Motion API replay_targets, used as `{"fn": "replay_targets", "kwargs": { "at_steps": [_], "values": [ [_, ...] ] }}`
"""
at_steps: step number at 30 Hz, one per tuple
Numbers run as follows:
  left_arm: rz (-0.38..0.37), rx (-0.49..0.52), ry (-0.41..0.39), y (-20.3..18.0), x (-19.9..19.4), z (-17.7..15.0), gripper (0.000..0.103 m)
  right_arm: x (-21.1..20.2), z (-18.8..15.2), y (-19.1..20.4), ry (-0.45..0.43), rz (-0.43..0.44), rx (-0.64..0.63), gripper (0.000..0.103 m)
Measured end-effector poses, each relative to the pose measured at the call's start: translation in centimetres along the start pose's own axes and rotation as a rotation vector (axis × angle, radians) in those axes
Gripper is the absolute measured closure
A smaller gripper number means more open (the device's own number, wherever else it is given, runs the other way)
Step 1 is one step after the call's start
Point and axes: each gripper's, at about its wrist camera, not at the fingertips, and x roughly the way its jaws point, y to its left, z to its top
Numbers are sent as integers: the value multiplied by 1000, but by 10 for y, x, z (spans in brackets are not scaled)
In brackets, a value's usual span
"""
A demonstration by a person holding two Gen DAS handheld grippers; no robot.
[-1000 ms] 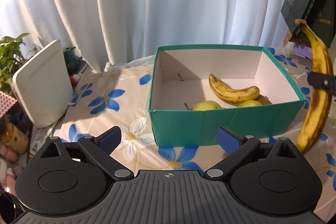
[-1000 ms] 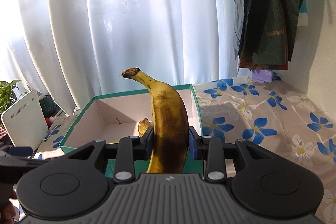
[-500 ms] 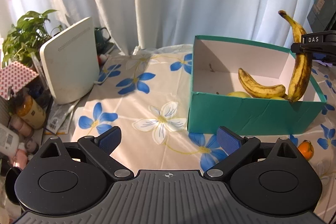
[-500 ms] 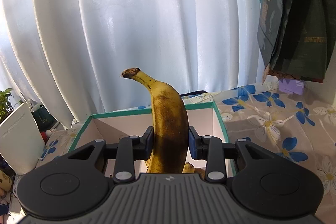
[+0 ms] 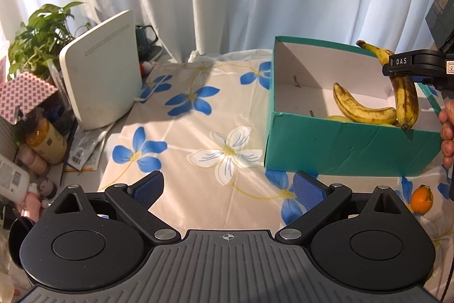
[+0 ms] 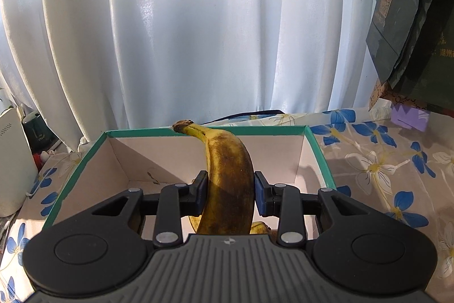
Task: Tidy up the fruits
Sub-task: 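Lower the right gripper's banana into the teal box and open it, then move the left gripper to a cherry tomato on the cloth and grasp it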
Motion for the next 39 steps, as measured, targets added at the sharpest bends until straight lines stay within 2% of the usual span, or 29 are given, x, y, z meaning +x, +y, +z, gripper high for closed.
{"fn": "replay_targets", "kwargs": {
  "at_steps": [19, 24, 25, 26, 28, 31, 36, 39],
  "values": [
    [18, -6, 32, 10, 3, -4, 3, 37, -17, 16, 109, -39, -71, 69],
    [15, -4, 37, 10, 4, -4, 3, 31, -15, 21, 69, -61, -120, 69],
    [13, -3, 39, 10, 4, -4, 3, 30, -15, 21, 67, -62, -124, 64],
    [11, -2, 41, 10, 4, -4, 3, 29, -15, 22, 64, -65, -125, 50],
    [7, 3, 43, 9, 4, -5, 3, 25, -16, 21, 53, -79, -127, 35],
    [-2, 12, 50, 7, 5, -5, 3, 12, -16, 20, 13, -90, -141, 20],
    [-46, 23, 78, 4, 9, -7, 3, -18, -16, 18, -36, -103, -173, 16],
    [-80, 14, 85, 8, 12, -9, 3, -52, -23, 11, -84, -83, -157, 14]
  ]
}}
